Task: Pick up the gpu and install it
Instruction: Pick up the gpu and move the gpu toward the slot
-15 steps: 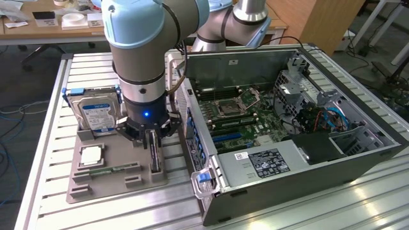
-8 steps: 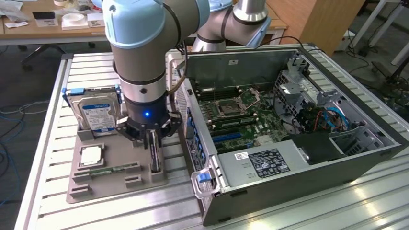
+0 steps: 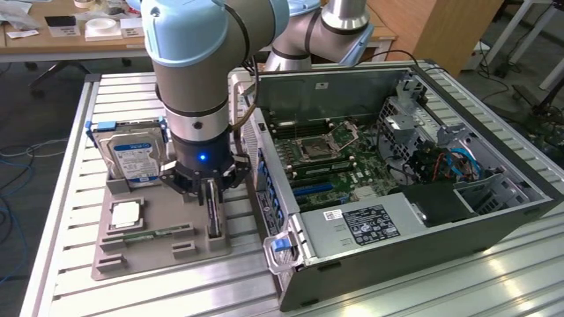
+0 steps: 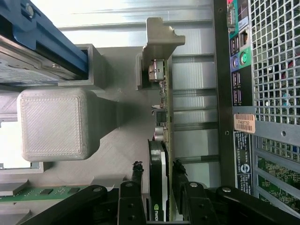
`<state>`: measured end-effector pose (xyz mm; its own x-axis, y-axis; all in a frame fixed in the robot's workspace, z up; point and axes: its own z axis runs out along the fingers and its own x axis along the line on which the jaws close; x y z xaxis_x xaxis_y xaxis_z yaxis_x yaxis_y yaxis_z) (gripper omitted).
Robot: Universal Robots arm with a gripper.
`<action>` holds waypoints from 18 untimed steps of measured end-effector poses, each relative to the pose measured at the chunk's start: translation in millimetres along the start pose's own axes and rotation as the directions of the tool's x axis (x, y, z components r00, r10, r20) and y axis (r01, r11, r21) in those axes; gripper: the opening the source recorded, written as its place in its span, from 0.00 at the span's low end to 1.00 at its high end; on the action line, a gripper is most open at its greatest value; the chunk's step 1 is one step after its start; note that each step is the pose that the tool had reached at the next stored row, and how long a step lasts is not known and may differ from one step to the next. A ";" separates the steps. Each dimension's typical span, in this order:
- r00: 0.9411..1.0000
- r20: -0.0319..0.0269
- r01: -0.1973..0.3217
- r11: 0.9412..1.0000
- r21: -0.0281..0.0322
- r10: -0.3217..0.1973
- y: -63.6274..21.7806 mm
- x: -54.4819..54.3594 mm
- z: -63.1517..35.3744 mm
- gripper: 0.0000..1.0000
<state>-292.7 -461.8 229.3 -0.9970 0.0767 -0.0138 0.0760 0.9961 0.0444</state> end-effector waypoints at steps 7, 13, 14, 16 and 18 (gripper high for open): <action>1.000 0.000 0.000 1.000 0.000 0.000 0.0 0.0 0.0 0.31; 1.000 0.000 0.000 1.000 0.000 0.000 0.0 0.0 0.0 0.27; 1.000 0.000 0.000 1.000 0.000 0.000 0.0 0.0 0.0 0.27; 1.000 0.000 0.000 1.000 0.000 0.000 0.0 0.0 -0.1 0.27; 1.000 0.000 0.000 1.000 0.000 0.000 0.0 0.0 0.0 0.27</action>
<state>-292.7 -461.8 229.4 -0.9970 0.0765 -0.0137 0.0759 0.9961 0.0444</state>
